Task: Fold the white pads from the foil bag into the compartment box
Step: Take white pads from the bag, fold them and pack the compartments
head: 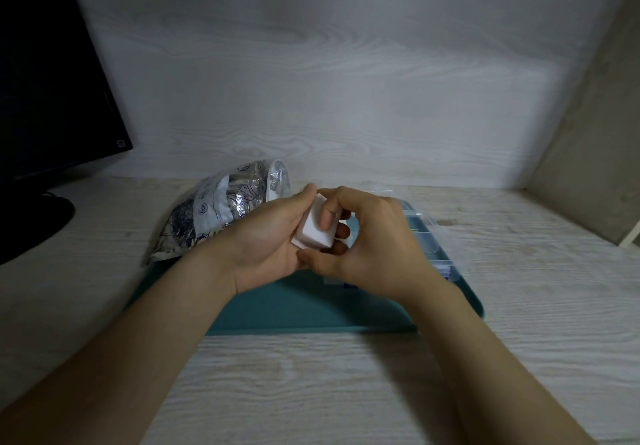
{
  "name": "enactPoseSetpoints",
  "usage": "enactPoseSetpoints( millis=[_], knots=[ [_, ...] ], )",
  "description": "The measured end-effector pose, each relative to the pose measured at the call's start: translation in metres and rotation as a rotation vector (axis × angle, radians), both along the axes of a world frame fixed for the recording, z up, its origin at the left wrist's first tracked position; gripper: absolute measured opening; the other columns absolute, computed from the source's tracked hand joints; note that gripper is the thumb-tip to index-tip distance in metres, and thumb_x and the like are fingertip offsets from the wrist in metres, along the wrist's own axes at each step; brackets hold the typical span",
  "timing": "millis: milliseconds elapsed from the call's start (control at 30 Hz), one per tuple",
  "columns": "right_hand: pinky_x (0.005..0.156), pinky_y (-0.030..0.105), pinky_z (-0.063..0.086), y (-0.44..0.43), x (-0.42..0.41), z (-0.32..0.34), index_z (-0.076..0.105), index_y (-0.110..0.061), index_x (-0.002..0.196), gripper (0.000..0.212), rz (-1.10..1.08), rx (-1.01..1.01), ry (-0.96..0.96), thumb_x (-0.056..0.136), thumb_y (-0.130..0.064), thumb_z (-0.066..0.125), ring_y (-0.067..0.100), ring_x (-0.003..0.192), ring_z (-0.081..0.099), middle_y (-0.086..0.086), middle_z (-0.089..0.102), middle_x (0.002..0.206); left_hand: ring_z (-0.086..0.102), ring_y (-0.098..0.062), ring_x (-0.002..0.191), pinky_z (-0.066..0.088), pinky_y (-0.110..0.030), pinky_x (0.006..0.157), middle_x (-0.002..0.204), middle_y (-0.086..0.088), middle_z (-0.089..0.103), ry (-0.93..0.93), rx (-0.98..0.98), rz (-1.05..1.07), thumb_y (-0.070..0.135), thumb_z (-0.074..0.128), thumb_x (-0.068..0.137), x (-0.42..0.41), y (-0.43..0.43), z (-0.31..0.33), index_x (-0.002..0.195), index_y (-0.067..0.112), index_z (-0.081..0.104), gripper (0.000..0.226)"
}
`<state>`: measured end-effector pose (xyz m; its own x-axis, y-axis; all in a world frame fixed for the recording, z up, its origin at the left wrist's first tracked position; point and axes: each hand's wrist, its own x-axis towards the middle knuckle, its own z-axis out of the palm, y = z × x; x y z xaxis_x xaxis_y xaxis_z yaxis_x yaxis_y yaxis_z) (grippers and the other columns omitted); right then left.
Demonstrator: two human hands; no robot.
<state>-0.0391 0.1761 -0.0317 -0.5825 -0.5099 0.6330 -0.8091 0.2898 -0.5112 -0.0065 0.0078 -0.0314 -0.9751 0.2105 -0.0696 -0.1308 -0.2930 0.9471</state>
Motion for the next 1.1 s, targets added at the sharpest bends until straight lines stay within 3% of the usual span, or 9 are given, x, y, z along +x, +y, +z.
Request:
enactPoseSetpoints(
  millis=[233, 367, 467, 600, 767, 867, 967, 1033, 1100],
  knots=[
    [0.067, 0.007, 0.044, 0.001, -0.002, -0.001, 0.059, -0.019, 0.083, 0.040, -0.031, -0.007, 0.024, 0.066, -0.020, 0.096, 0.008, 0.082, 0.068, -0.009, 0.073, 0.088, 0.059, -0.032, 0.104, 0.048, -0.046, 0.096, 0.121, -0.020, 0.066, 0.009, -0.029, 0.094, 0.047, 0.032, 0.114, -0.003, 0.001, -0.001, 0.142, 0.013, 0.062, 0.053],
    [0.071, 0.017, 0.050, 0.000, -0.005, -0.003, 0.060, -0.017, 0.082, 0.037, -0.029, 0.040, 0.059, 0.065, -0.018, 0.093, 0.015, 0.083, 0.068, -0.003, 0.075, 0.091, 0.056, -0.034, 0.098, 0.043, -0.053, 0.098, 0.107, -0.017, 0.067, 0.028, -0.034, 0.110, 0.043, 0.036, 0.115, -0.002, 0.002, -0.002, 0.125, 0.012, 0.068, 0.045],
    [0.078, 0.036, 0.054, -0.001, -0.006, -0.003, 0.060, -0.018, 0.079, 0.034, -0.020, 0.021, 0.060, 0.067, -0.017, 0.091, 0.017, 0.087, 0.069, -0.004, 0.075, 0.091, 0.055, -0.034, 0.102, 0.042, -0.051, 0.097, 0.107, -0.018, 0.064, 0.085, -0.046, 0.031, 0.021, 0.045, 0.111, 0.000, 0.003, 0.001, 0.113, 0.007, 0.066, 0.026],
    [0.084, 0.027, 0.053, 0.003, -0.002, 0.001, 0.059, -0.018, 0.086, 0.031, 0.029, -0.048, -0.057, 0.075, -0.018, 0.088, 0.014, 0.092, 0.070, -0.001, 0.076, 0.098, 0.063, -0.025, 0.084, 0.045, -0.042, 0.081, 0.096, -0.015, 0.063, 0.144, -0.064, 0.059, -0.003, 0.039, 0.097, 0.001, 0.002, 0.003, 0.118, -0.001, 0.061, 0.030],
    [0.070, 0.014, 0.051, 0.004, -0.007, 0.004, 0.060, -0.016, 0.119, 0.029, -0.028, -0.199, -0.321, 0.093, -0.008, 0.071, 0.006, 0.089, 0.070, 0.001, 0.074, 0.098, 0.064, -0.039, 0.107, 0.056, -0.048, 0.093, 0.128, -0.020, 0.065, 0.181, -0.170, 0.252, 0.006, 0.048, 0.097, -0.001, 0.007, -0.004, 0.149, 0.012, 0.051, 0.052],
    [0.078, 0.029, 0.058, 0.003, -0.013, 0.002, 0.072, -0.016, 0.113, 0.017, -0.022, -0.120, -0.449, 0.097, -0.014, 0.070, 0.017, 0.088, 0.074, 0.003, 0.078, 0.089, 0.062, -0.026, 0.129, 0.046, -0.049, 0.117, 0.143, -0.005, 0.061, 0.258, -0.454, 0.330, 0.029, 0.052, 0.085, -0.001, 0.005, -0.006, 0.158, 0.036, 0.039, 0.074],
    [0.088, 0.038, 0.060, 0.005, -0.013, 0.004, 0.078, -0.011, 0.100, 0.010, 0.017, -0.240, -0.485, 0.095, -0.006, 0.072, 0.028, 0.088, 0.075, 0.006, 0.079, 0.084, 0.065, -0.001, 0.111, 0.052, -0.028, 0.104, 0.125, 0.008, 0.067, 0.326, -0.573, 0.349, 0.022, 0.050, 0.103, 0.001, 0.011, -0.004, 0.160, 0.032, 0.034, 0.061],
    [0.089, 0.036, 0.060, 0.007, -0.012, 0.008, 0.078, -0.007, 0.100, 0.011, -0.009, -0.374, -0.555, 0.093, -0.001, 0.071, 0.029, 0.089, 0.075, 0.011, 0.079, 0.088, 0.066, -0.004, 0.098, 0.055, -0.030, 0.094, 0.116, 0.007, 0.069, 0.337, -0.564, 0.382, 0.022, 0.051, 0.103, -0.002, 0.013, -0.007, 0.158, 0.028, 0.037, 0.057],
    [0.085, 0.034, 0.061, 0.010, -0.016, 0.009, 0.077, -0.006, 0.101, 0.014, -0.100, -0.505, -0.601, 0.093, 0.001, 0.068, 0.022, 0.086, 0.076, 0.011, 0.080, 0.091, 0.063, -0.009, 0.104, 0.050, -0.036, 0.102, 0.125, 0.008, 0.066, 0.383, -0.672, 0.408, 0.034, 0.051, 0.092, -0.002, 0.012, -0.012, 0.154, 0.029, 0.042, 0.063]
  ],
)
